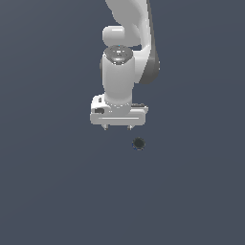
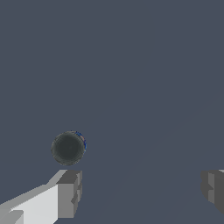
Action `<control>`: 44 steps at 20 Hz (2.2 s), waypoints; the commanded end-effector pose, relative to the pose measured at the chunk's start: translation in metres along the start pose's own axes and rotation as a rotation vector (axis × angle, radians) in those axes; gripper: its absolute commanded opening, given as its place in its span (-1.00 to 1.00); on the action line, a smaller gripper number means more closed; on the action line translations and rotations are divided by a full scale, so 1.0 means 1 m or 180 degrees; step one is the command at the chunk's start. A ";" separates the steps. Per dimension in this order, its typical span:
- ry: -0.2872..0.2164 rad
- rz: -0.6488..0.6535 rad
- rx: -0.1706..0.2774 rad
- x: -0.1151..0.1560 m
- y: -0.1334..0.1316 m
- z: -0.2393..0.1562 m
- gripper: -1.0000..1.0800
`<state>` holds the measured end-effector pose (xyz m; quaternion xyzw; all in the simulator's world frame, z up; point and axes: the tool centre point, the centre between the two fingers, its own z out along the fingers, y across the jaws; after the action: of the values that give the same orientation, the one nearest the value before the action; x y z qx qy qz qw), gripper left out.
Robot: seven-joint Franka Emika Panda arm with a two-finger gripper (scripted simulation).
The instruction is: Pick up the object and move it to a goal position.
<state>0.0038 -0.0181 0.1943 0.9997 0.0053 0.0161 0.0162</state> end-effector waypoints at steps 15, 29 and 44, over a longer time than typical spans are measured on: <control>-0.0094 -0.0059 -0.0016 -0.006 0.015 0.013 0.92; -0.0094 0.0079 0.0051 -0.014 -0.062 0.083 0.92; -0.0109 0.0165 0.0099 -0.028 -0.108 0.126 0.92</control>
<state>-0.0209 0.0862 0.0645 0.9998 -0.0203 -0.0007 0.0003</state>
